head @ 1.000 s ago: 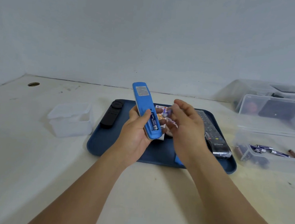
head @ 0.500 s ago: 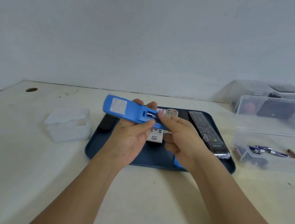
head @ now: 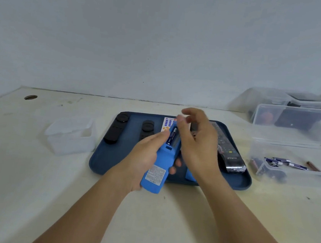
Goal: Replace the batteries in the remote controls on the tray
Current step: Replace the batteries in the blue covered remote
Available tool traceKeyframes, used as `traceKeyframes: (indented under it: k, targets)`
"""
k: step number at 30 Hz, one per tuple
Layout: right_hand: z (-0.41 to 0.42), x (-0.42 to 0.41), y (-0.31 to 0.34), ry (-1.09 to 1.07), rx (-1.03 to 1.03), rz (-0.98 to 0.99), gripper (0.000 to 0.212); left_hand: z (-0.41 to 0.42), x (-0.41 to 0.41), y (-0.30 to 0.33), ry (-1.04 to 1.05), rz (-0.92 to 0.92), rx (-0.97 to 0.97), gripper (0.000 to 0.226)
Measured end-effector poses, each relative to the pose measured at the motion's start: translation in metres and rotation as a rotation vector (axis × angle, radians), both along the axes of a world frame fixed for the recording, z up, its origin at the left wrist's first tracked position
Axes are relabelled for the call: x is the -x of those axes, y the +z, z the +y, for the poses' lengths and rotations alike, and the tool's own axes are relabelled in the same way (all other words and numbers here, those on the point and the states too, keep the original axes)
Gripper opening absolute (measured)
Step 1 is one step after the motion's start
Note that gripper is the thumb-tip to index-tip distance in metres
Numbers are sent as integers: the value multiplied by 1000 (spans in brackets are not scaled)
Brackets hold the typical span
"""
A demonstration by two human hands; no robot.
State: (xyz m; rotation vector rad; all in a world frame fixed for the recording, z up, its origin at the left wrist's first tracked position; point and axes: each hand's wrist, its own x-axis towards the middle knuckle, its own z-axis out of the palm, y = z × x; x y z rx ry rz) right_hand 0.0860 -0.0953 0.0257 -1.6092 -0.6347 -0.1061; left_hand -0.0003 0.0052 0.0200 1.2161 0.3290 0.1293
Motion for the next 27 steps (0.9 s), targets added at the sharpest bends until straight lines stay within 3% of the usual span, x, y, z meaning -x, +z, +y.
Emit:
traceKeyframes:
  k: [2,4,7,12,27]
  targets:
    - [-3,-3,-1,-173,-23,-210,6,-1,1,1,52,-63,13,36]
    - [-4,0,-3,-161,19,-326,7,-2,0,3,67,-120,75,39]
    - [0,8,-7,-75,93,-375,8,-2,1,3,91,-110,75,41]
    - [6,5,-10,-137,133,-430,10,-6,3,4,117,-96,5,32]
    - [12,4,-20,-120,76,-284,12,-8,-2,0,107,-66,-30,31]
